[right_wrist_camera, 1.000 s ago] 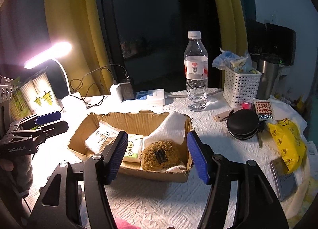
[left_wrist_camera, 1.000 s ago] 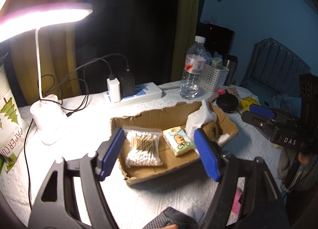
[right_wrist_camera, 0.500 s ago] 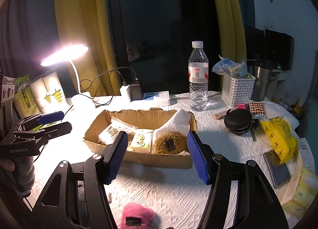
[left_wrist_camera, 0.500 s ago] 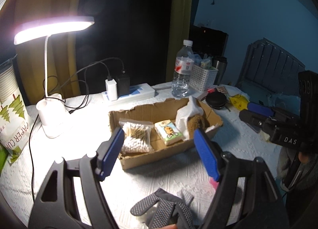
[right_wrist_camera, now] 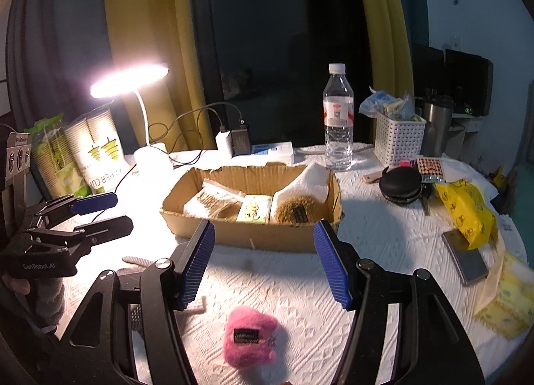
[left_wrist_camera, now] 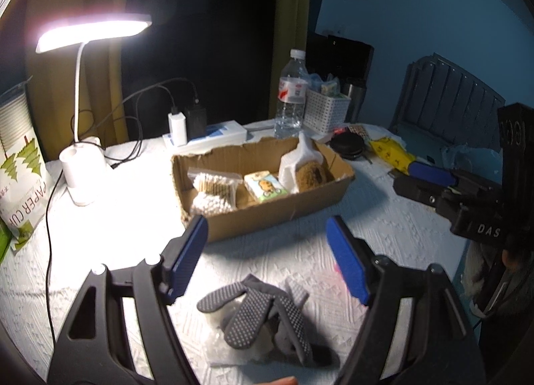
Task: Organize soft objects
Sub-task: 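Grasp the pink fuzzy pouch with the right tool while the left tool grasps the grey gloves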
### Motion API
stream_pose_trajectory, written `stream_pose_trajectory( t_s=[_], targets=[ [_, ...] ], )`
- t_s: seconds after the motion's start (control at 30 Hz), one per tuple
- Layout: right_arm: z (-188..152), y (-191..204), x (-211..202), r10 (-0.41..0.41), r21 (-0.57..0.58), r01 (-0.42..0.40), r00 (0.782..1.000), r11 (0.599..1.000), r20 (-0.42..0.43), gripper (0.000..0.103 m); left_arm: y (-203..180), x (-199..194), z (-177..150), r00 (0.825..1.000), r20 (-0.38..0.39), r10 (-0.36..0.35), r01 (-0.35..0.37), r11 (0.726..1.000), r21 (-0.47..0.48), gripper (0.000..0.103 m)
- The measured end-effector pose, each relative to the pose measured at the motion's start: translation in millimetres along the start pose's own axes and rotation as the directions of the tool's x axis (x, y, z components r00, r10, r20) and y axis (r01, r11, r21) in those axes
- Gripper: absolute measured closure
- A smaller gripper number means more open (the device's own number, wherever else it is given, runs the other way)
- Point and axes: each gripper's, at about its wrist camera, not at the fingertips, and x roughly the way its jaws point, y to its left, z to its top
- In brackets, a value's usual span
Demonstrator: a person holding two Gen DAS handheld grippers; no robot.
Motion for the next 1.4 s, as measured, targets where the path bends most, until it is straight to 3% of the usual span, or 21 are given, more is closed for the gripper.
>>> stream_pose_trajectory(
  t_s=[0.3,0.6,1.1,1.27,1.4],
  targets=[
    [-29,3,0,0.009,0.025,-0.008,0.999,1.000,-0.037,0.038,-11,14,-28,0.997,-0.073,-0.005,0.007,1.000,0.020,0.028],
    [-55,-5,8,0.014,0.062,-0.009,0.997,0.998,-0.080,0.038,-16,40,-56,0.982,-0.183,0.045,-0.036,0.998,0.051,0.028],
    [-82,-5,36,0.066,0.070,-0.053,0.977,0.996,-0.203,0.038,-4,69,-63,0.963,-0.217,0.161,-0.131,0.981,0.145,0.029],
    [-90,5,48,0.082,0.046,-0.073,0.965,0.996,-0.248,0.038,-6,66,-64,0.968,-0.191,0.164,-0.128,0.974,0.189,0.051],
    [-94,10,54,0.083,0.030,-0.077,0.956,0.997,-0.280,0.038,-13,64,-62,0.974,-0.173,0.148,-0.107,0.968,0.226,0.059]
  ],
)
